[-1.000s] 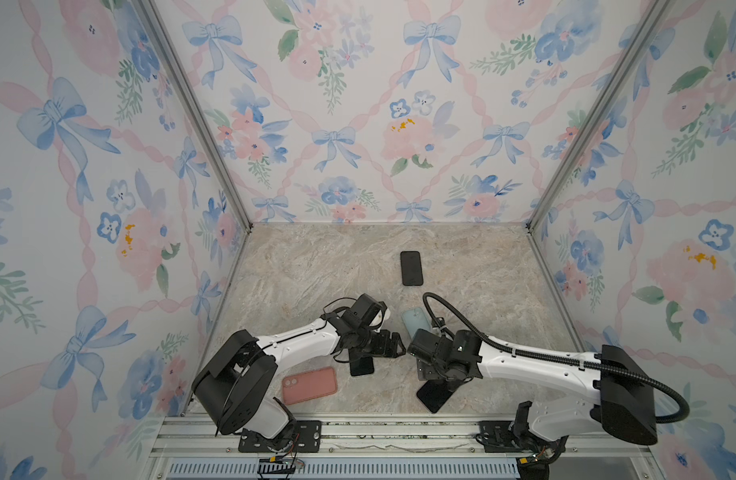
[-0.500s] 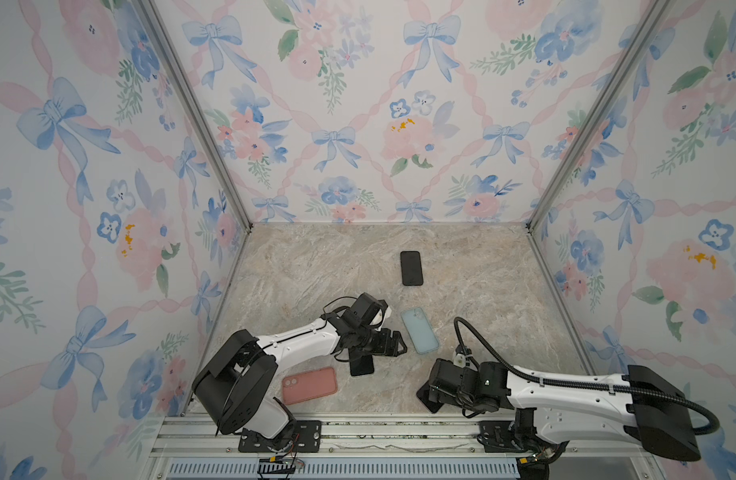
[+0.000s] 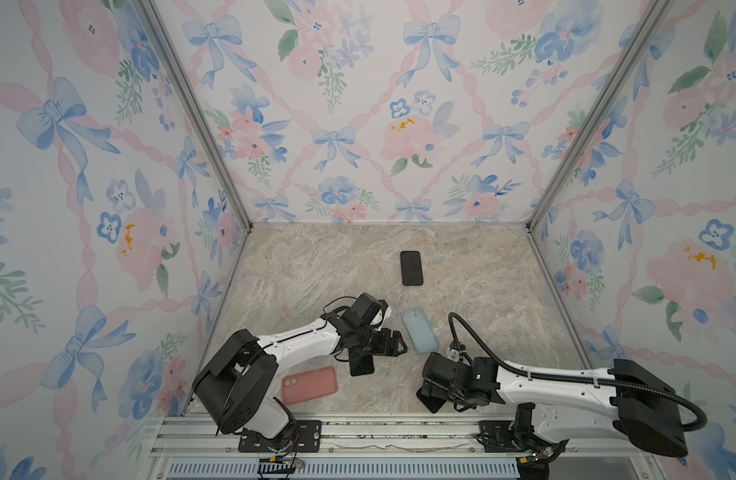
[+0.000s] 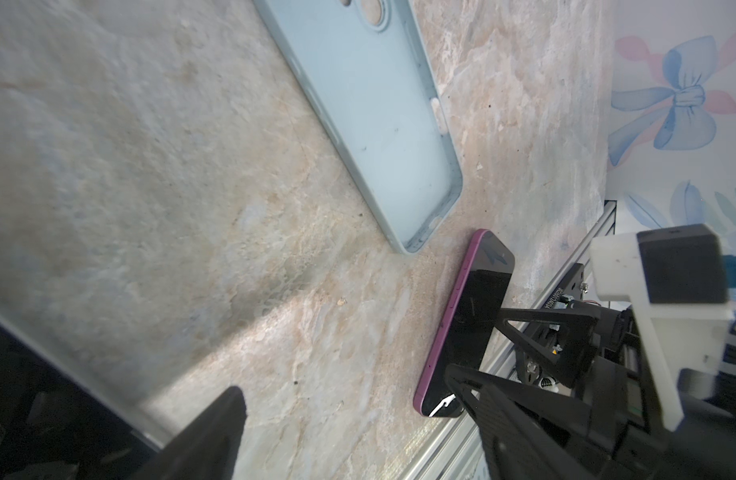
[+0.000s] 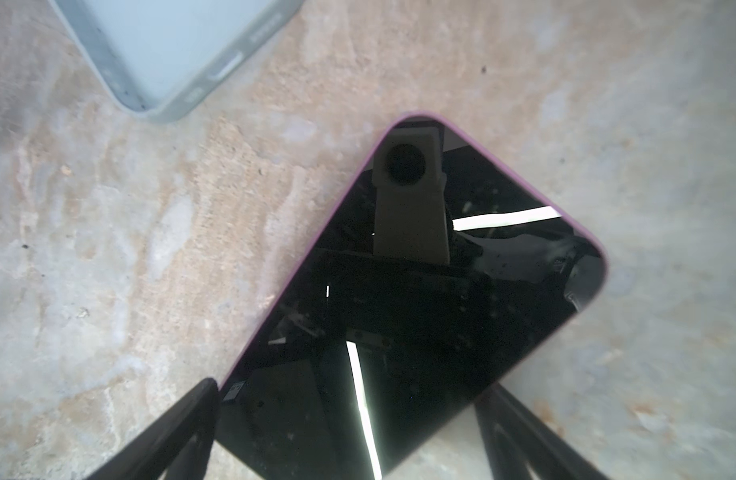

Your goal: Put the phone into the phone case

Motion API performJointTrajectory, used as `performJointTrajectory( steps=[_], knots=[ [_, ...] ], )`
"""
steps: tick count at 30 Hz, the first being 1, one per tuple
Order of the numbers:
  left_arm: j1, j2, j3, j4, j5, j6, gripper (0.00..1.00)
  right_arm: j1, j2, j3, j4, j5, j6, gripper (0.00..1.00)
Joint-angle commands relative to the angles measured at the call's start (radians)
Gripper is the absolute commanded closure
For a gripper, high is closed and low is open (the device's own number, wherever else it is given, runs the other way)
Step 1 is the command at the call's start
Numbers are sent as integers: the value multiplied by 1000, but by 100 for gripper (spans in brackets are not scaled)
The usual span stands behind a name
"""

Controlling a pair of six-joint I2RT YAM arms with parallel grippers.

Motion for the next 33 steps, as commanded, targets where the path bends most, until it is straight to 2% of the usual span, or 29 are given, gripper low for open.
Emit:
performJointTrajectory(
  steps=[1,14,20,33],
  knots=[
    [-1,-2,-23,3,-3,3,12,-20,61,39,11,-3,-59,3],
    [1,-11,-28,3,-14,3,11,-26,307,293,-131,37,-196,3],
    [8,-14,-32,4,-14,5,11,-26,364,329,-160,27,-206,0],
    [11,-14,-26,4,-12,0,12,-40,348,279,-124,10,-204,29]
  ],
)
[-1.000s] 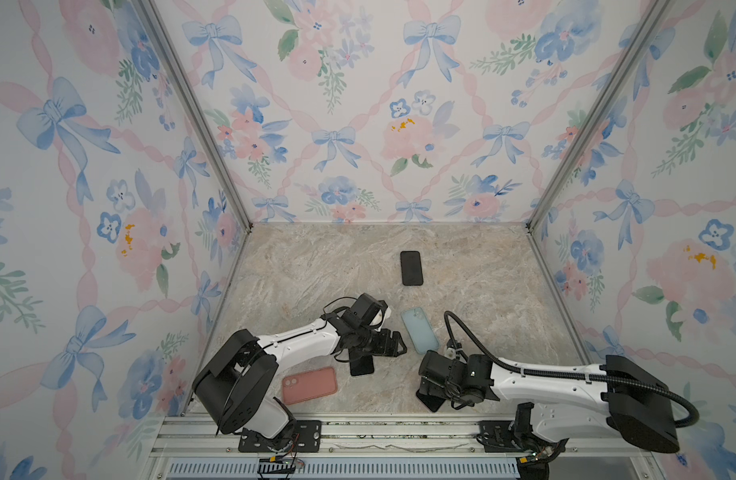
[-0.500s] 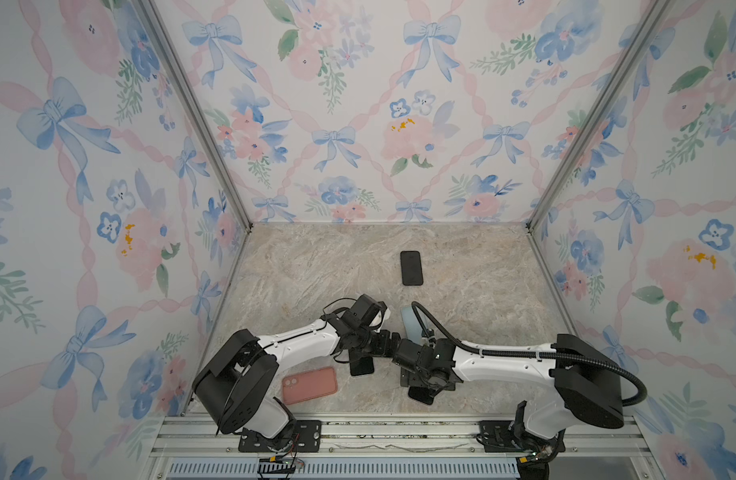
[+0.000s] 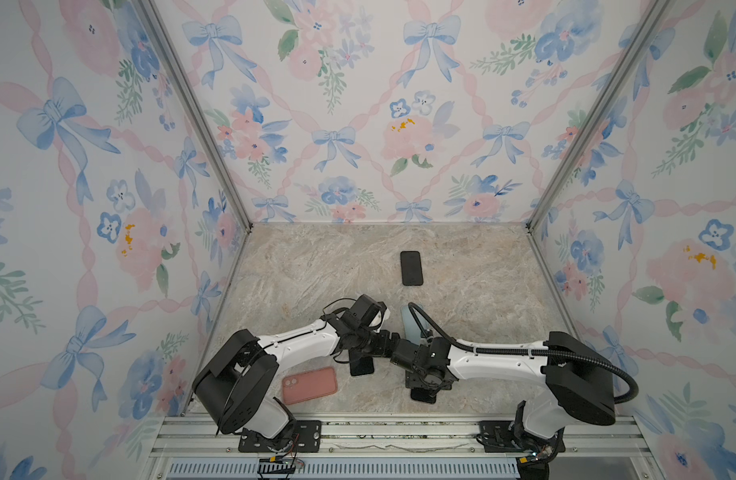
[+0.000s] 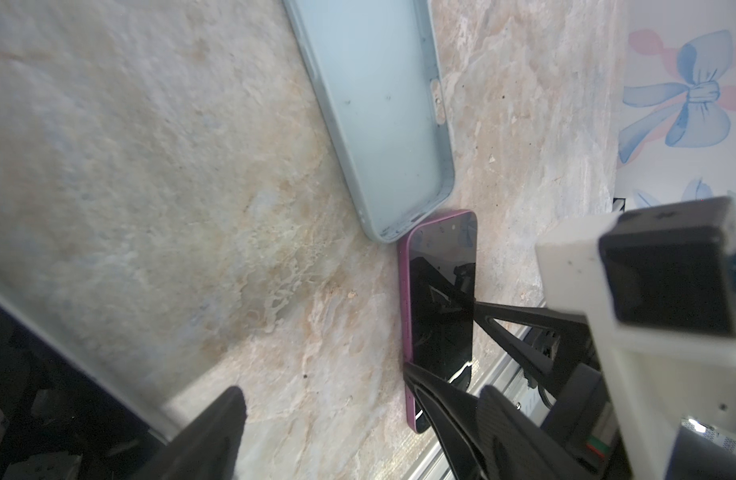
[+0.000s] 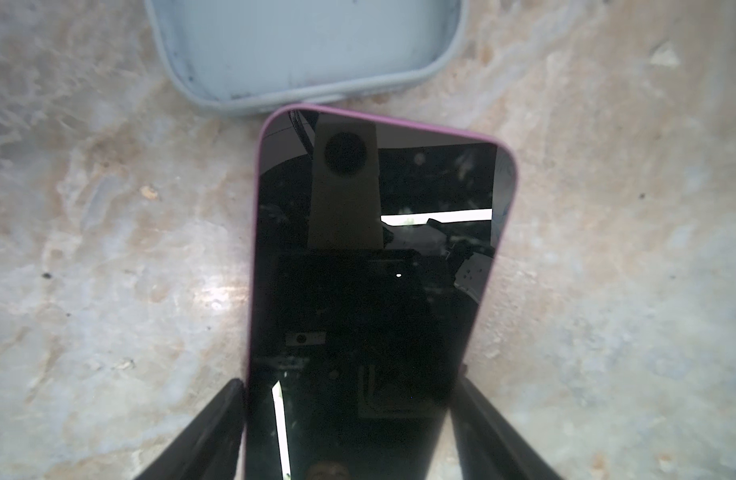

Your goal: Put the phone into the phone case

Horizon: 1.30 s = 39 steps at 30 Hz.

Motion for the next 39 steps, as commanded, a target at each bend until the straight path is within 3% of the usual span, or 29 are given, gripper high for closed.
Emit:
performJointTrajectory(
  steps=[1,13,21,28,39],
  knots=[
    [8,-15,-11,4,-11,-1,12,-18,-8,-37,5,-3,-10,30],
    [16,-1,-71,85,25,-38,12,10,-43,-92,48,1,-68,40],
    [21,42,-91,203,116,-89,12,17,-8,-51,-28,74,-218,41],
    [34,61,-71,217,164,-84,12,4,-8,-59,17,43,-360,43],
    [47,68,-77,217,161,-85,12,3,-43,-41,-6,46,-371,27]
  ],
)
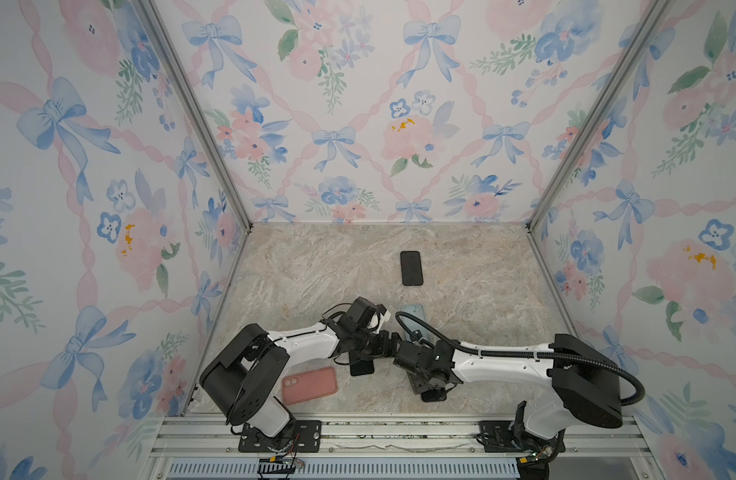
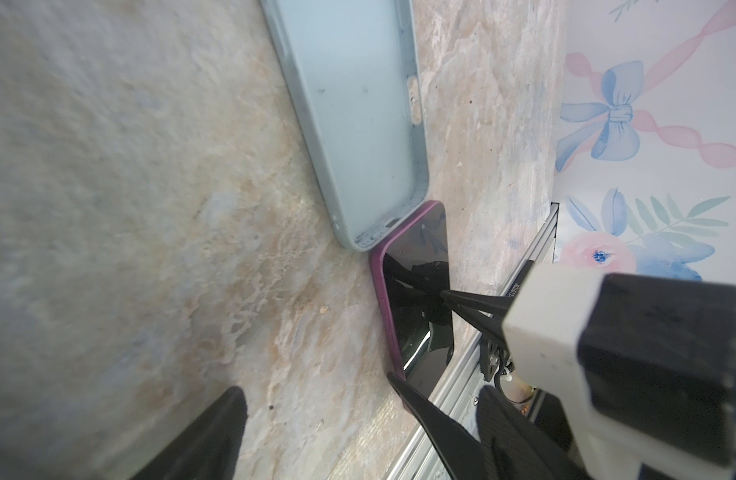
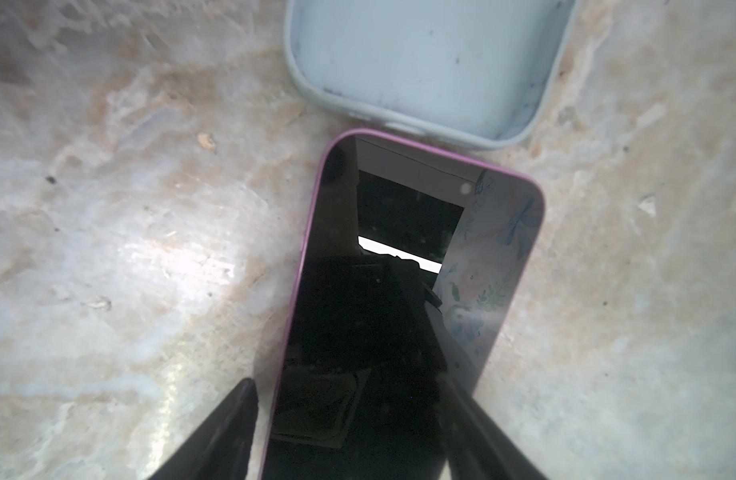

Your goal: Put the phone into the phone case

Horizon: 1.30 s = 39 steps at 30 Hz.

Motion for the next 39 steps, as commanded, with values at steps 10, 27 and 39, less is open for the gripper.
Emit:
performJointTrajectory(
  steps=[10,27,39],
  knots=[
    [9,-53,-37,-19,1,-37,12,-29,-188,-6,-53,18,25,5],
    [8,-29,-60,56,67,-93,12,-47,-241,-225,187,-71,157,1],
    [9,57,-48,114,119,-93,17,14,-146,-234,141,-17,184,24]
  ],
)
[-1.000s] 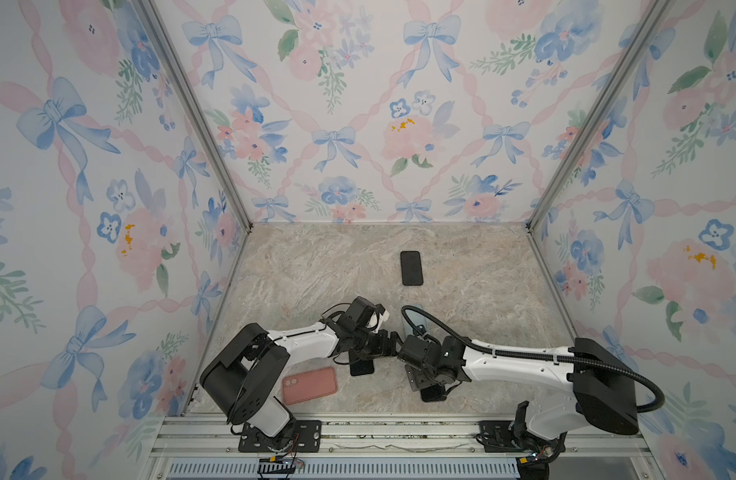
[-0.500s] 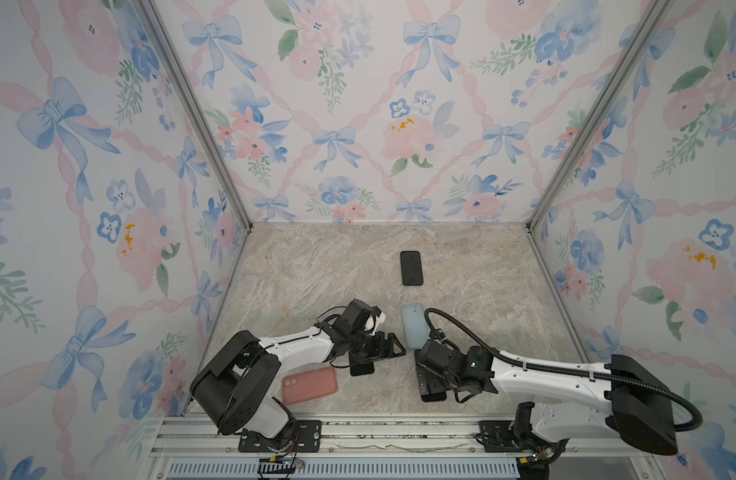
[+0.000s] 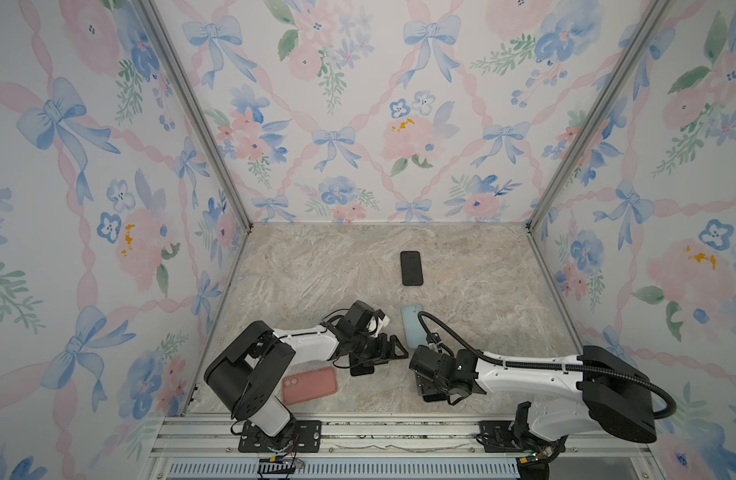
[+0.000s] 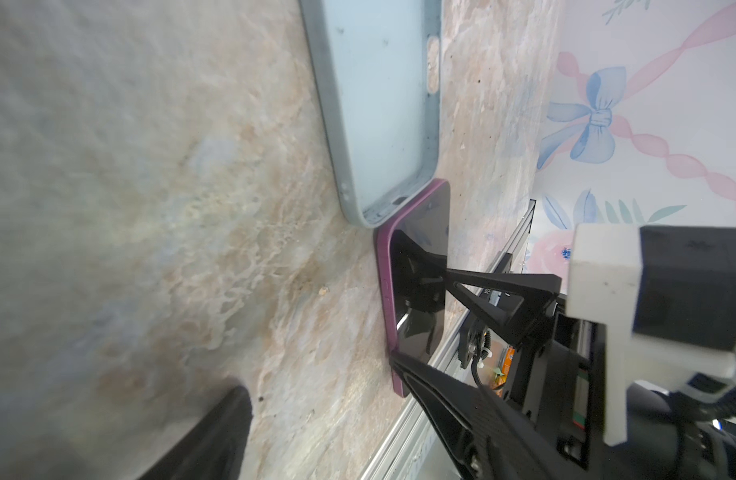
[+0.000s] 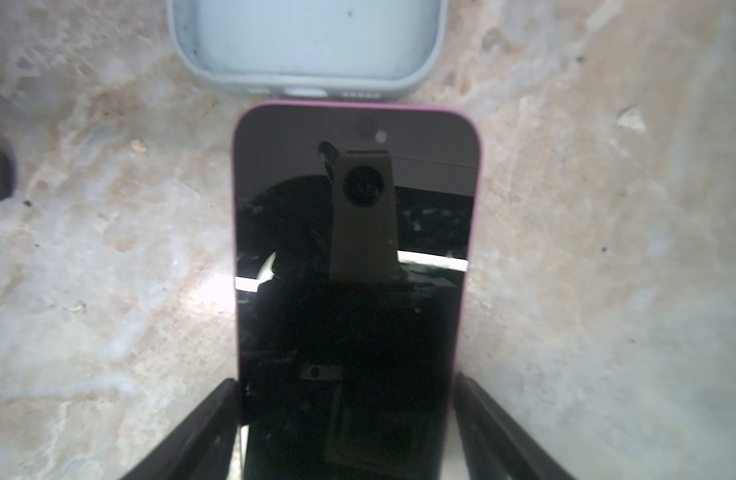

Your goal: Put the phone into the phone case

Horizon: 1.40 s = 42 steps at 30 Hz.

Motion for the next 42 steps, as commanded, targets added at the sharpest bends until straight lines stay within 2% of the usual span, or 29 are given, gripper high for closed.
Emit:
performJointTrajectory(
  steps=[1,5,13,20,34,42],
  knots=[
    [3,29,-1,39,33,-10,18,14,14,-48,17,-20,17,26],
    [3,58,-20,130,90,-41,22,20,-20,-89,101,-23,-6,33],
    [5,136,-45,301,142,-75,31,21,-114,-201,254,-26,-30,37],
    [8,221,-56,463,182,-118,43,21,-182,-245,270,-14,-42,40],
    [10,358,-15,633,203,-188,61,28,-159,-241,293,-17,-53,41],
    [14,378,-11,685,189,-210,74,33,-167,-242,284,-12,-49,42]
  ],
)
